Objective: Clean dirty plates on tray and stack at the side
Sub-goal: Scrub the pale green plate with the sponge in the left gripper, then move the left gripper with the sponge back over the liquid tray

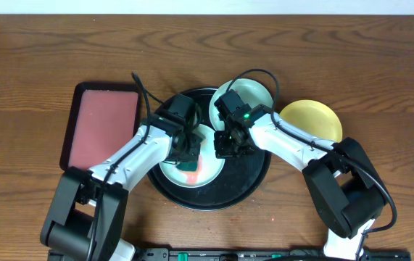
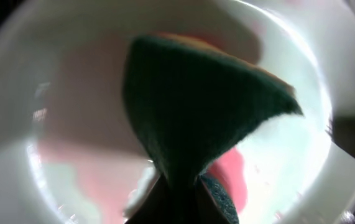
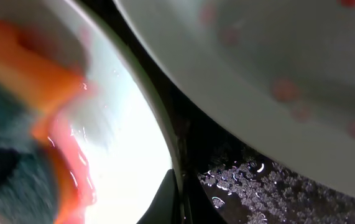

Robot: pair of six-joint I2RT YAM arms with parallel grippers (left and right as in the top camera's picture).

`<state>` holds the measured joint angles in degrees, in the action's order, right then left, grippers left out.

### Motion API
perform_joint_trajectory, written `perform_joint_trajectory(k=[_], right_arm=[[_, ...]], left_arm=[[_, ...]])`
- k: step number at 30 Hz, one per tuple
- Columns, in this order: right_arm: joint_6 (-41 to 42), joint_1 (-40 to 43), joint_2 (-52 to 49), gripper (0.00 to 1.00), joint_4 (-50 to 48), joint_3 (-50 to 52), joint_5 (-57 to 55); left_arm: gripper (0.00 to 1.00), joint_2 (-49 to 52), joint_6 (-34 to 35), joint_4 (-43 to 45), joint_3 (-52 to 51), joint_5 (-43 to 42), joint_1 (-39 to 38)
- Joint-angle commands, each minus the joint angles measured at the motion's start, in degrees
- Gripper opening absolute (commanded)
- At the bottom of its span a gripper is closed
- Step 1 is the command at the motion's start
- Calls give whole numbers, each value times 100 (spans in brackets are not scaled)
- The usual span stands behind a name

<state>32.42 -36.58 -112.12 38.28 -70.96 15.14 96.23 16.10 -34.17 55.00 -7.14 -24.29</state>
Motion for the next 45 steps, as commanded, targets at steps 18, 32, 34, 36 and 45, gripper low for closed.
perform_joint_trajectory(k=[18, 32, 34, 36, 45], right_arm=[[-37, 28, -31, 1, 52, 13, -46], [-942, 26, 136, 1, 131, -302, 267], [-1029, -11, 308, 1, 254, -374, -114], [-1043, -90, 529, 1, 376, -411, -706], [-1088, -529, 1484, 1, 463, -411, -2500]], left_arm=[[7, 17, 1237, -1816, 1742, 1663, 247], [7, 22, 793, -2087, 2323, 1663, 2190], [7, 22, 793, -2076, 2323, 1663, 2468], [7, 22, 793, -2068, 2323, 1663, 2697], [7, 22, 793, -1971, 2308, 1663, 3191]])
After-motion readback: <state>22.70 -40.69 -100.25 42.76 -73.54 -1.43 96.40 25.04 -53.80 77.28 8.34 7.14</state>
